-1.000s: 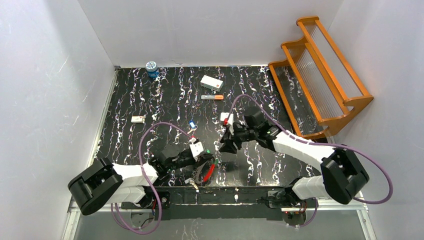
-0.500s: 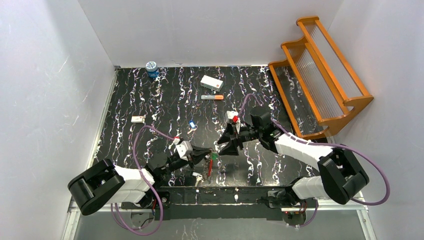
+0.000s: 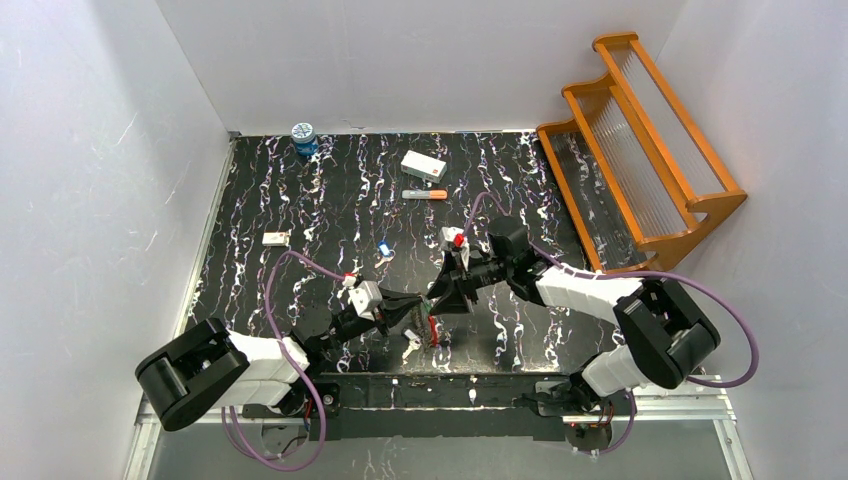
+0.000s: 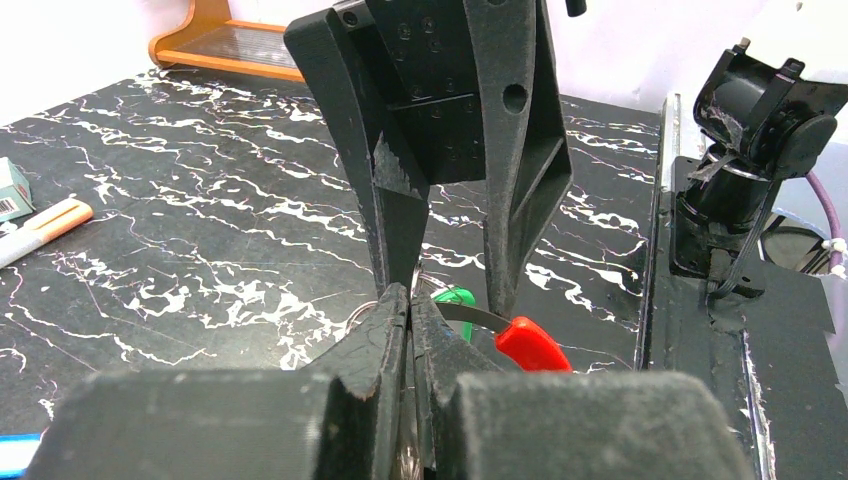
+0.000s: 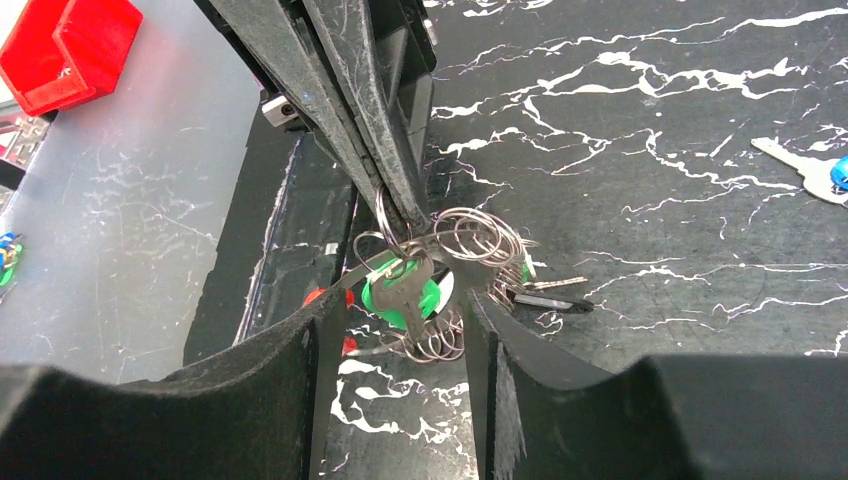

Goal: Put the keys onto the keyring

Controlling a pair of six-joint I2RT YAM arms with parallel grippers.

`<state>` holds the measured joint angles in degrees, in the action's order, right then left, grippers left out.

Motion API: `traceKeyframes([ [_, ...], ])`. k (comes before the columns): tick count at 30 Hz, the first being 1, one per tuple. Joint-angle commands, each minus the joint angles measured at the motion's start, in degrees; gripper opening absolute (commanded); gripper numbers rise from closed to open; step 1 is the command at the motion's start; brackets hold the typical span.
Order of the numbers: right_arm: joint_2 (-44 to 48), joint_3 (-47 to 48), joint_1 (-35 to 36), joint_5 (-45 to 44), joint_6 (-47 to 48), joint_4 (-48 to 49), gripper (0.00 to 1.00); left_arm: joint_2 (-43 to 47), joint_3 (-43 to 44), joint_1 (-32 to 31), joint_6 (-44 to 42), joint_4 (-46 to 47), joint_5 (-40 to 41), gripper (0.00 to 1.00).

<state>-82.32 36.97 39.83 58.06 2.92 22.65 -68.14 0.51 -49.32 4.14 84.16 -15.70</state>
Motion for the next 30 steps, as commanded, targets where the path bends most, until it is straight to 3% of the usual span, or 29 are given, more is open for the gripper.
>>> traceKeyframes([
  [1,-0.29,2.23,0.91,0.87,-1.51,4.41,0.54,0.65,-0.36,-0.17,0.02,3.73,0.64,0.00],
  [6,-0.59,2.35,1.56,0.48,-2.13,5.70,0.54,0.13,-0.34,-0.17,0.10,3.73,0.35,0.00],
  [9,-1.33,2.64,1.62,-0.06,-1.81,5.10,0.43,0.23,-0.38,-0.23,0.15,3.73,0.25,0.00],
  [12,-2.31,3.13,1.59,-0.49,-0.95,3.23,0.25,0.45,-0.34,-0.21,0.14,3.73,0.51,0.00],
  [20,-4.33,3.59,1.71,-0.75,1.09,0.55,0.01,0.59,-0.34,-0.24,0.20,3.73,0.67,0.00],
  [30,-9.52,7.52,4.10,-1.08,3.84,-4.53,0.01,0.77,-0.34,-0.21,0.32,3.73,0.20,0.00],
])
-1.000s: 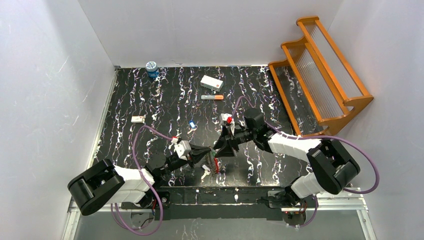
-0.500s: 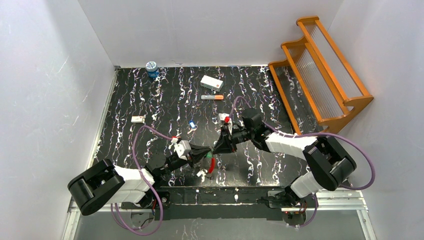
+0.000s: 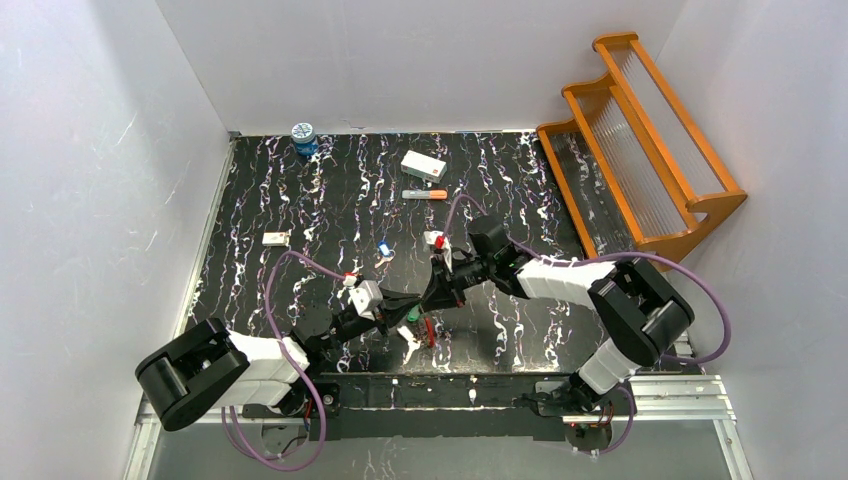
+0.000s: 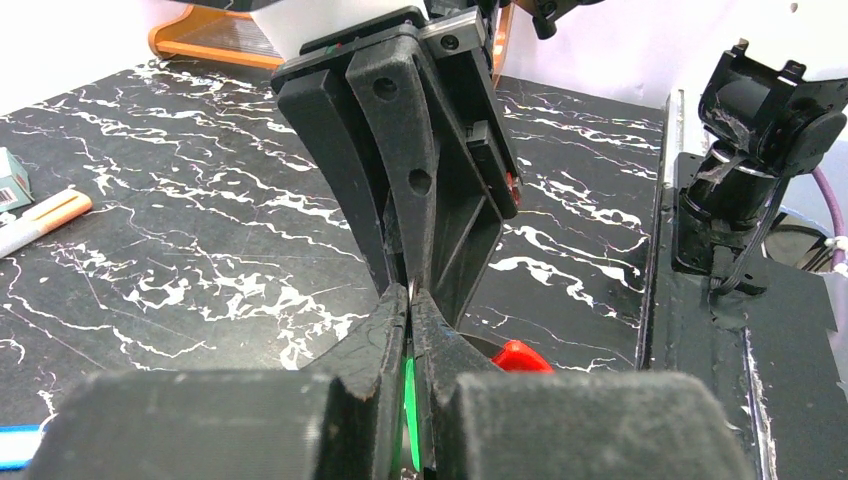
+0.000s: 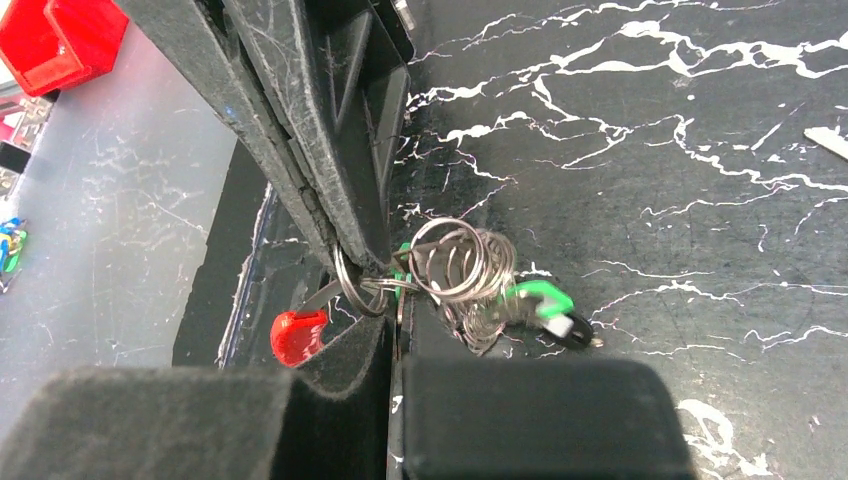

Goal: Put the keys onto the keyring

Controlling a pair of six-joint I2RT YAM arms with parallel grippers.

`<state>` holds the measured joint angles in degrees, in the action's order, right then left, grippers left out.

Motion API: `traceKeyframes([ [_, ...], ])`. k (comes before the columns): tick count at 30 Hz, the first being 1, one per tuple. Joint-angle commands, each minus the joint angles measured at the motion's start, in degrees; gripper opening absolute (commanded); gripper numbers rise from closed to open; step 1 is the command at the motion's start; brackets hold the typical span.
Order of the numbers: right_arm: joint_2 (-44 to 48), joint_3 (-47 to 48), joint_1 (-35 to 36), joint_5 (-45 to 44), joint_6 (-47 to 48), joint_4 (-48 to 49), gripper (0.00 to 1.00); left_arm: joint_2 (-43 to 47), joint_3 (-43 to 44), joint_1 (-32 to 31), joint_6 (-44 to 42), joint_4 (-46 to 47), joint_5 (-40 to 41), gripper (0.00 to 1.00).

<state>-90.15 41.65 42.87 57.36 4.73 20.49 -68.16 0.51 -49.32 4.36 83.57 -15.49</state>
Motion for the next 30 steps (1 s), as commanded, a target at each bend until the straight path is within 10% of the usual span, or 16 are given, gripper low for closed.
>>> traceKeyframes([
  [1,-1.89,3.05,1.26,-0.54,2.03,-2.39,0.01,0.80,-0.34,-0.20,0.04,4.28,-0.04,0.00],
  [5,-1.10,2.82,1.25,-2.98,1.91,-2.51,0.01,1.15,-0.34,-0.16,-0.20,4.32,0.15,0.00],
  [10,4.47,-0.49,1.17,-11.78,1.90,-1.69,0.46,2.67,-2.13,-0.17,-1.26,4.32,1.54,0.00],
  [16,11.52,-4.61,0.28,-20.53,-0.02,1.84,0.75,5.80,-2.99,-0.18,-3.20,2.21,3.52,0.00],
  [30,15.45,-5.08,-2.93,-32.94,-10.02,7.04,0.99,17.50,1.31,-0.16,-12.84,-19.78,6.89,0.00],
])
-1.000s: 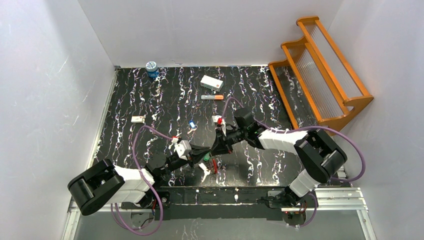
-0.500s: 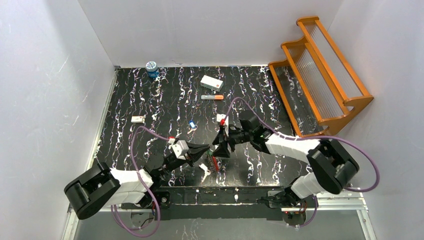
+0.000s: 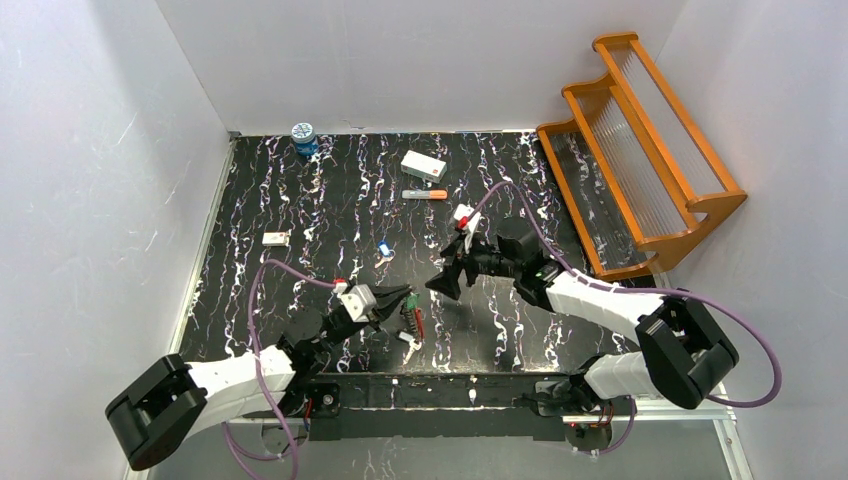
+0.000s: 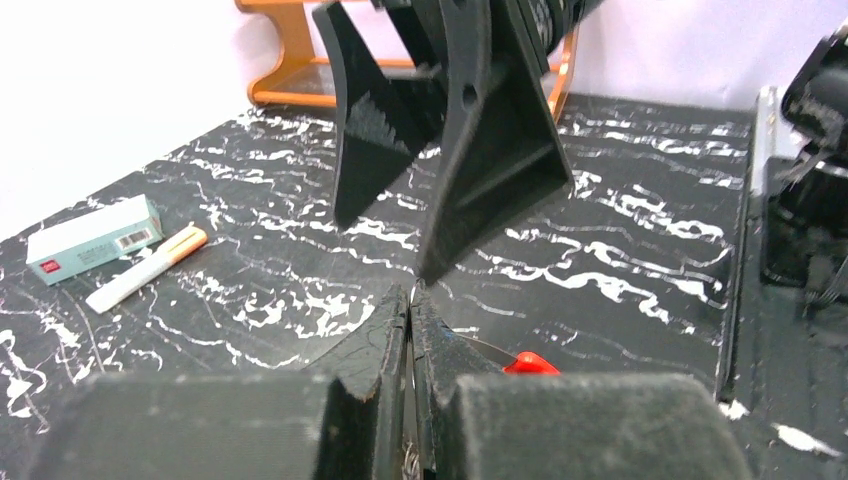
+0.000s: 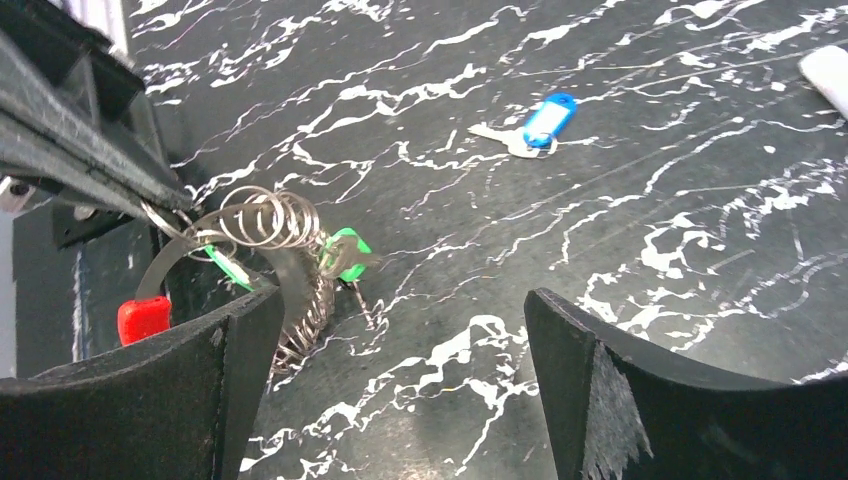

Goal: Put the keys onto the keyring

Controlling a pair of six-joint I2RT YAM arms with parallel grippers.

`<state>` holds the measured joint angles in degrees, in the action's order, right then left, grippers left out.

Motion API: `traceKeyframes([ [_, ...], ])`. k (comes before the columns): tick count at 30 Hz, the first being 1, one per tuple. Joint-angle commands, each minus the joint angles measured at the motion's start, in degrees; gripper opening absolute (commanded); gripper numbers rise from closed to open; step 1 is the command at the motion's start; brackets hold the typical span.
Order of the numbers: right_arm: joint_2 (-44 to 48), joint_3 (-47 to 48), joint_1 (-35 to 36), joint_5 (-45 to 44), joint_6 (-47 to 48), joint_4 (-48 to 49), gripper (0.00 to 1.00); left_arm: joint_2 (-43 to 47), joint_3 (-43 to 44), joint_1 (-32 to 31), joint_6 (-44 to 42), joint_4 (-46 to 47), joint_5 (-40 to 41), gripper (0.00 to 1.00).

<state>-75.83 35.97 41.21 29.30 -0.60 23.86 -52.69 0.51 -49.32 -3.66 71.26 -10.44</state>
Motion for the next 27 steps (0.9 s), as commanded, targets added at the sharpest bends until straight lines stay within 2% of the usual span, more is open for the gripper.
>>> traceKeyframes([
  [1,1.31,0.69,-1.80,-5.33,-5.55,3.69,0.99,1.88,2.24,-0.16,-5.59,-8.61,1.80,0.00],
  [4,2.83,-0.06,-3.41,-7.05,-7.76,4.61,0.99,-0.82,5.40,-0.21,-7.24,-10.26,1.89,0.00],
  [11,11.09,-4.50,-4.69,-20.93,-9.24,4.24,0.99,-11.86,16.66,-0.18,-10.33,-10.52,1.30,0.00],
  [18,17.97,-7.78,-5.27,-28.93,-10.26,2.16,0.99,-20.88,26.48,-0.12,-10.90,-10.53,2.71,0.00],
  [22,18.27,-7.75,-5.61,-30.96,-11.04,0.89,0.99,-23.90,27.91,-0.08,-7.76,-10.47,4.06,0.00],
  [27,16.25,-6.48,-5.63,-29.76,-11.96,-1.11,0.99,-25.57,24.48,-0.09,-3.77,-10.46,5.00,0.00],
])
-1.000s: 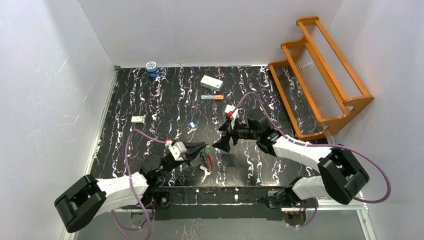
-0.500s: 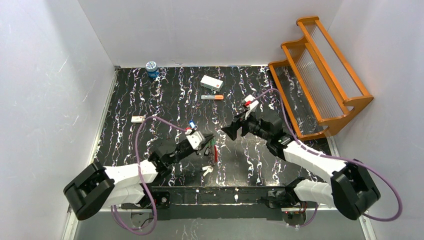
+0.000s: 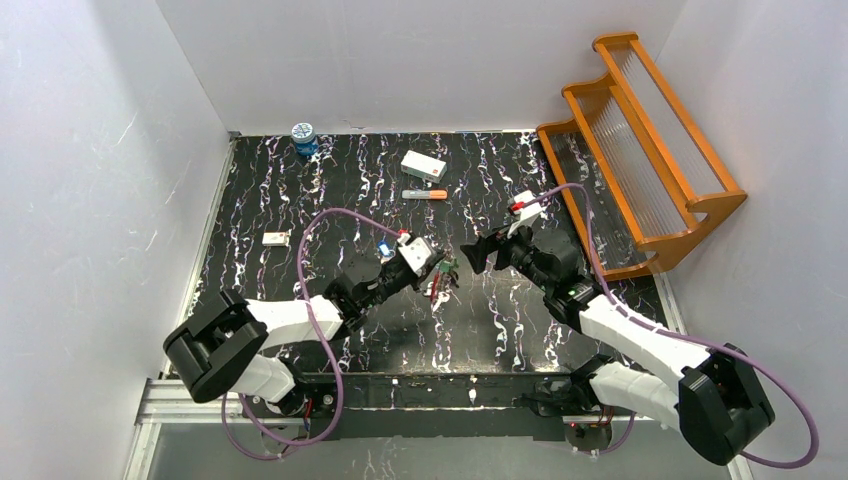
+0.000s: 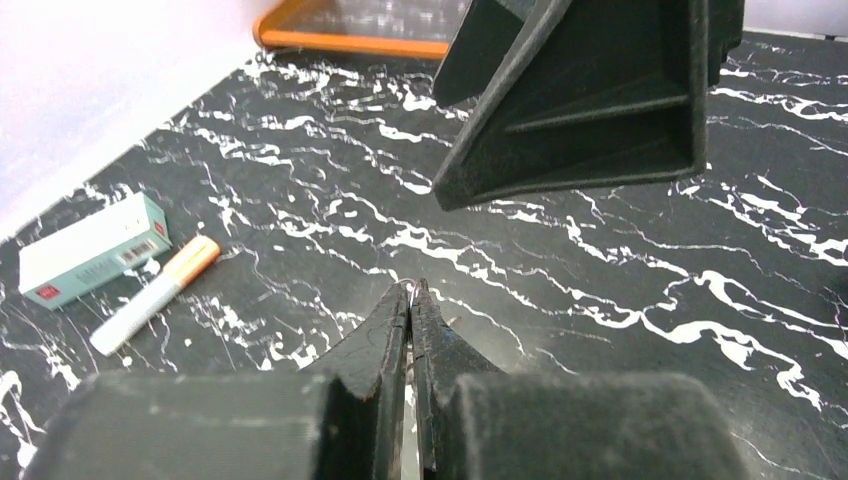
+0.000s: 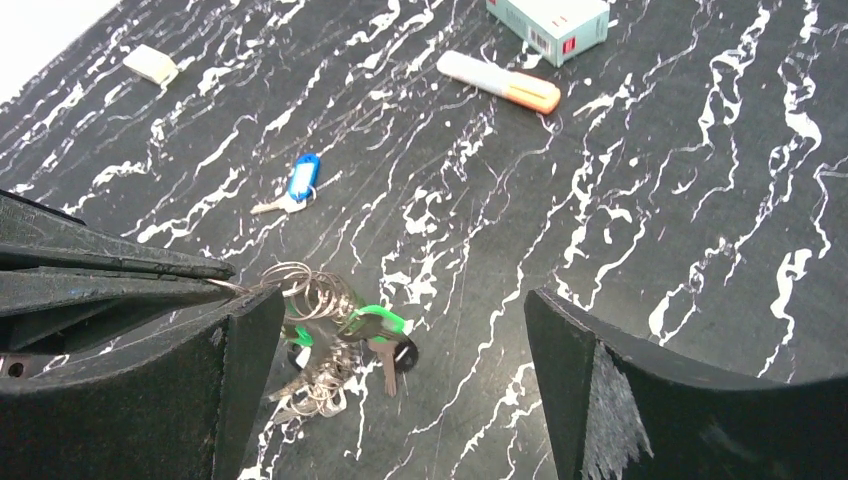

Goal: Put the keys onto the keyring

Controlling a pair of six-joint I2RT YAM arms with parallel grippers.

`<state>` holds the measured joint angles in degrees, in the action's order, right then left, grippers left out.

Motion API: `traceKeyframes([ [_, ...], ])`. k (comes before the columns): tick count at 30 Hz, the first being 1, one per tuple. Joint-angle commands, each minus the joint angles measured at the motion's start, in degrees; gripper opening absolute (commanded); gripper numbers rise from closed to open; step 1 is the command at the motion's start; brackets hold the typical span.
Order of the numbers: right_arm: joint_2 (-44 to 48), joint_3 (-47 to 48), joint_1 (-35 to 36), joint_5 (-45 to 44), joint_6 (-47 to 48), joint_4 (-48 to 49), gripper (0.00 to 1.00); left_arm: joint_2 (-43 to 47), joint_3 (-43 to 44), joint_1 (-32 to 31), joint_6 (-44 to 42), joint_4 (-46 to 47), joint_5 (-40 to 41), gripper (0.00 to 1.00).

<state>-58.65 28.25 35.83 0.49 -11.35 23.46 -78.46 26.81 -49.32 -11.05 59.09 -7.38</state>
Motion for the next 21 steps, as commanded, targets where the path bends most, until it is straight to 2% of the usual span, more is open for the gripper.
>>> traceKeyframes([
  [1,-1.21,1.32,-0.32,-0.86,-1.26,-0.78,0.99,0.72,-2.98,-0.10,4.15,1.66,2.46,0.00],
  [11,-2.89,0.32,-0.37,1.75,-2.06,1.33,0.99,13.54,-15.93,-0.09,8.33,0.41,11.67,0.00],
  [17,-3.97,0.55,-0.33,2.45,-2.12,1.58,0.99,22.02,-19.24,-0.07,9.57,-6.19,9.70,0.01],
  [19,-4.45,1.00,-0.36,1.10,-2.79,0.77,0.99,25.04,-20.07,-0.07,9.60,-8.97,8.59,0.05],
  [21,-5.02,1.91,-0.34,0.33,-3.10,-0.91,0.99,28.13,-20.74,-0.07,9.57,-11.34,7.92,0.15],
])
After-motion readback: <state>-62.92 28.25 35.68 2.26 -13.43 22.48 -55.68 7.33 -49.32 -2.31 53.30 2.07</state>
